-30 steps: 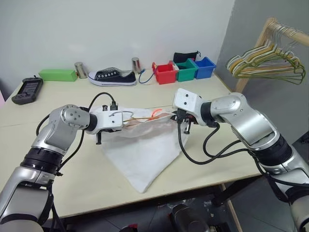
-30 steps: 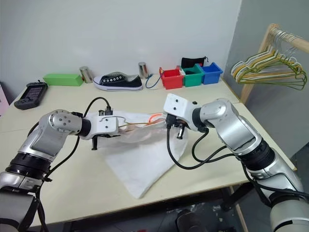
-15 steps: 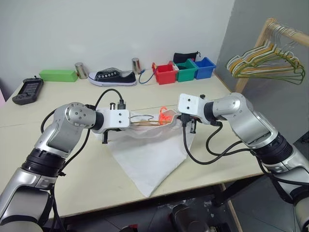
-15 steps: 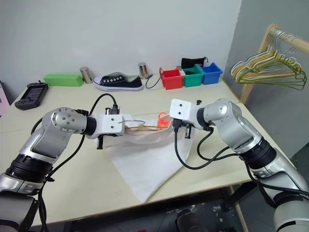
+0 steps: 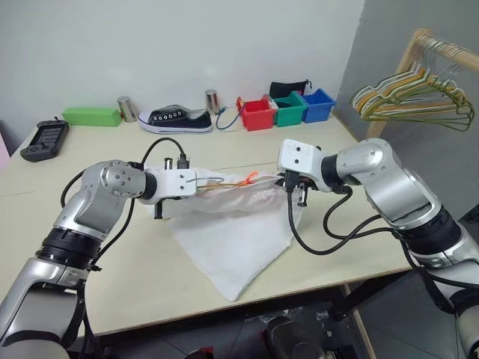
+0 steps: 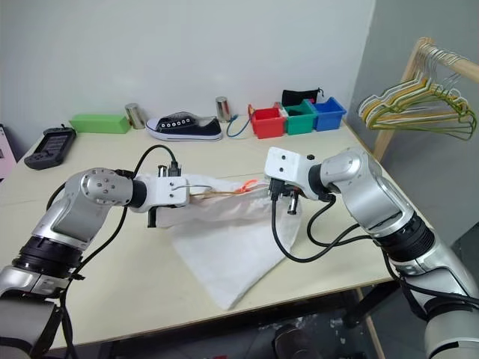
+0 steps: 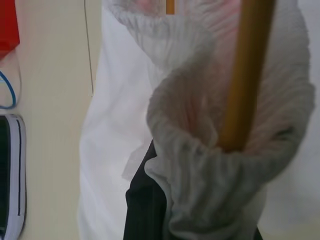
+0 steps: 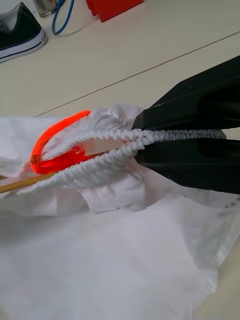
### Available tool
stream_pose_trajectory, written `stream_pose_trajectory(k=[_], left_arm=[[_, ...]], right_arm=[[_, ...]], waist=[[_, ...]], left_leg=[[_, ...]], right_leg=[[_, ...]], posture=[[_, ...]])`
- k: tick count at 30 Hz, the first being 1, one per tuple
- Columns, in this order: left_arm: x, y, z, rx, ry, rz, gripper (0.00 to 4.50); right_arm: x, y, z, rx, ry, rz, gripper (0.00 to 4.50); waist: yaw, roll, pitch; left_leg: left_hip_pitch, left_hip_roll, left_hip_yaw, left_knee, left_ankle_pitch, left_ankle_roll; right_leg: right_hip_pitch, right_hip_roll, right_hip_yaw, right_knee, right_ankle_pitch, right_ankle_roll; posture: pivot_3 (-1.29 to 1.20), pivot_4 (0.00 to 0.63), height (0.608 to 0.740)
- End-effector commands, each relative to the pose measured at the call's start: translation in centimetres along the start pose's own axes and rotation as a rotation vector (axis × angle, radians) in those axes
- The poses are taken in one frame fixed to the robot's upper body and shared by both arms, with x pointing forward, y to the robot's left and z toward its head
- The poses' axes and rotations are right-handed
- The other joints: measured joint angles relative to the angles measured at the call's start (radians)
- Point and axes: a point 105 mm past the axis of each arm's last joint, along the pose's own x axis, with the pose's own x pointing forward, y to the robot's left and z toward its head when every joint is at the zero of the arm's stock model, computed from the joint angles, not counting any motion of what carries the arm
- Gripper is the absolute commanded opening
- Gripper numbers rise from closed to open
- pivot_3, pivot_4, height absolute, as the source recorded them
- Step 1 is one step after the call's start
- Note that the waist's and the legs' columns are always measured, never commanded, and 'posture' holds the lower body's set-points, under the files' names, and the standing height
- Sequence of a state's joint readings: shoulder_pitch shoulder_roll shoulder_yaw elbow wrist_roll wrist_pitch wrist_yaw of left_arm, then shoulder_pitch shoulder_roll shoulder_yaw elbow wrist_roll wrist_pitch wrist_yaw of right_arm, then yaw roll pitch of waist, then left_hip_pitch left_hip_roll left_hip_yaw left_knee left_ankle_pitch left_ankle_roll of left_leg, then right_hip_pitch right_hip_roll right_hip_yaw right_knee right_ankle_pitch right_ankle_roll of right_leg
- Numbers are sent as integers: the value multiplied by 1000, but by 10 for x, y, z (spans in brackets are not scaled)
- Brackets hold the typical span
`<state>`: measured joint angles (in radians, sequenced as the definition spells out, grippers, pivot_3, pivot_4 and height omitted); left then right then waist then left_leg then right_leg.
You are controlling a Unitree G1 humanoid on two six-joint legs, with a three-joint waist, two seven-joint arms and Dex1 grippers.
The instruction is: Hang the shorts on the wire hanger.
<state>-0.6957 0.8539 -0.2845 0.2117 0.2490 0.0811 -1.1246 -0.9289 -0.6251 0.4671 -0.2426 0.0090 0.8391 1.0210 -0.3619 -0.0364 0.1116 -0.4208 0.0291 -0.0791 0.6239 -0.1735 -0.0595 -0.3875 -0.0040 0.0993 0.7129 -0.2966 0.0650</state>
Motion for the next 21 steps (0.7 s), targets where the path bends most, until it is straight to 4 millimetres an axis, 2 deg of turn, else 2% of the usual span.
stream_pose_trajectory(k=[1, 3, 4, 7, 12, 15, 21], left_arm=[[0, 16, 21, 48, -41, 49, 0], [2, 17, 30, 46, -72, 47, 0], [2, 17, 33, 48, -81, 46, 0], [3, 18, 34, 53, -82, 46, 0], [2, 19, 40, 64, -101, 47, 0], [1, 20, 45, 82, -113, 50, 0], [-5, 20, 54, 97, -142, 56, 0]], right_arm=[[-6, -1, 22, -35, -66, -33, 8], [-3, -3, 22, -54, -57, -55, 8], [-3, -4, 20, -67, -44, -57, 607], [-6, -5, 12, -94, 1, -65, 1380], [-9, -12, -15, -167, 130, -101, 2487], [-4, -10, -29, -182, 175, -87, 3241], [6, -10, -49, -173, 217, -64, 4416]], waist=[[0, 0, 0], [0, 0, 0], [-1, 0, 0], [-1, 0, 0], [-3, 0, 0], [-6, 0, 0], [-11, 0, 0]], left_leg=[[0, 0, 0, 0, 0, 0], [0, 0, 0, 0, 0, 0], [0, 0, 0, 0, 0, 0], [0, 0, 0, 0, 0, 0], [0, 0, 0, 0, 0, 0], [0, 0, 0, 0, 0, 0], [0, 0, 0, 0, 0, 0]], right_leg=[[0, 0, 0, 0, 0, 0], [0, 0, 0, 0, 0, 0], [0, 0, 0, 0, 0, 0], [0, 0, 0, 0, 0, 0], [0, 0, 0, 0, 0, 0], [0, 0, 0, 0, 0, 0], [0, 0, 0, 0, 0, 0]], posture=[[-267, 0, 740], [-279, 1, 740], [-279, 1, 740], [-279, 1, 740], [-282, 2, 740], [-274, 2, 740], [-249, 0, 740]])
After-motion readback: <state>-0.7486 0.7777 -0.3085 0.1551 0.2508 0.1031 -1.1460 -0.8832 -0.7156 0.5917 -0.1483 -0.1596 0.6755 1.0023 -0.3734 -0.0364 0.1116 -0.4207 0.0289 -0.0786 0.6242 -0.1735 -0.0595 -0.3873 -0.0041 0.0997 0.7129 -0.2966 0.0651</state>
